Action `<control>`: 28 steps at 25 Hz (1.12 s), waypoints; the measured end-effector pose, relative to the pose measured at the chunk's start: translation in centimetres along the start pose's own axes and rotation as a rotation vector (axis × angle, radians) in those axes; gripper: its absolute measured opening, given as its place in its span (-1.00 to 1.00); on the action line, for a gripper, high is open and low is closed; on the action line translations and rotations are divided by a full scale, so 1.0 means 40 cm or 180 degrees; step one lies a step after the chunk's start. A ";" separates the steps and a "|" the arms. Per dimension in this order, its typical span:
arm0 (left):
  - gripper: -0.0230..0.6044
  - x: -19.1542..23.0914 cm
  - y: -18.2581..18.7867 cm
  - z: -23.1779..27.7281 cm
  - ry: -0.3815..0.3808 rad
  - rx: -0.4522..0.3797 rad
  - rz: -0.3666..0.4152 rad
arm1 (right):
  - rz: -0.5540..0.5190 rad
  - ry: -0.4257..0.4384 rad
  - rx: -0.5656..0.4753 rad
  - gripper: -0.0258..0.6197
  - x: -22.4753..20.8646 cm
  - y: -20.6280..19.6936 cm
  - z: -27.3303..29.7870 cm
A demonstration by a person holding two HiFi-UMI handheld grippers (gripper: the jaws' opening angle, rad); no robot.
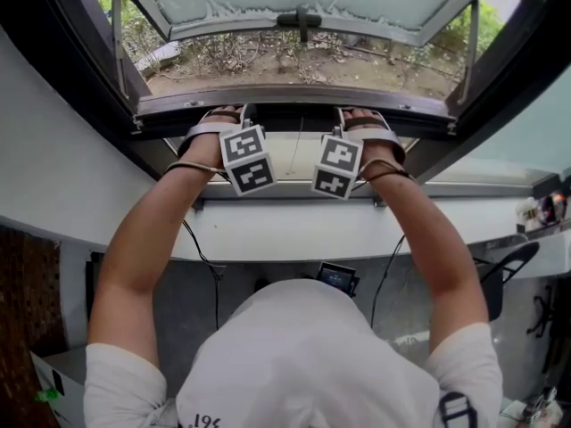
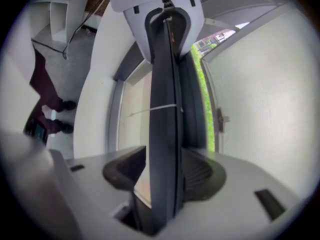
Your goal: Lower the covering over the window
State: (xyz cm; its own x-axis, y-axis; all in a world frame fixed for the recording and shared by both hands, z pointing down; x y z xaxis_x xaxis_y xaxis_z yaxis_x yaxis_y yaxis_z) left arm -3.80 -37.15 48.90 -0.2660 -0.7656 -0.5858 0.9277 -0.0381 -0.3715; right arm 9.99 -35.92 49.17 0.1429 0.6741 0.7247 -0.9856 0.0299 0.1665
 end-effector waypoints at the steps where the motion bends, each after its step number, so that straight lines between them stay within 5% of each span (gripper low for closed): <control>1: -0.37 0.001 0.000 0.001 -0.0006 0.0002 0.0002 | 0.0011 -0.0014 0.0002 -0.25 -0.001 0.001 0.001; 6: -0.37 0.010 -0.001 0.004 0.0022 0.0003 -0.0007 | 0.0051 -0.0114 -0.0011 -0.25 -0.009 0.004 0.007; 12: -0.40 0.016 0.002 -0.003 -0.0079 -0.0081 -0.0029 | 0.0200 0.0093 -0.0271 -0.33 -0.024 0.001 -0.007; 28: -0.40 0.027 0.004 -0.020 0.0193 -0.0328 -0.0060 | 0.0148 -0.0114 -0.0396 -0.32 -0.019 -0.003 -0.018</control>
State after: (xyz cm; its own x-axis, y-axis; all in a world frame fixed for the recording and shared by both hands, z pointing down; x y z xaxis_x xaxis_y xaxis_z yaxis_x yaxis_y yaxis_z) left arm -4.17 -37.47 47.62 -0.3012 -0.7251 -0.6193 0.8913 0.0166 -0.4531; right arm 9.92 -35.91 48.09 0.0978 0.6502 0.7534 -0.9945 0.0920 0.0498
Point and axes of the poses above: the fingertips, and each gripper's own axes: z forward along the fingers, x to its left, y out of its top, the point moved 1 cm from there along -z, backward along the fingers, and after that the axes turned 12 degrees about -z, right-handed, at the moved point
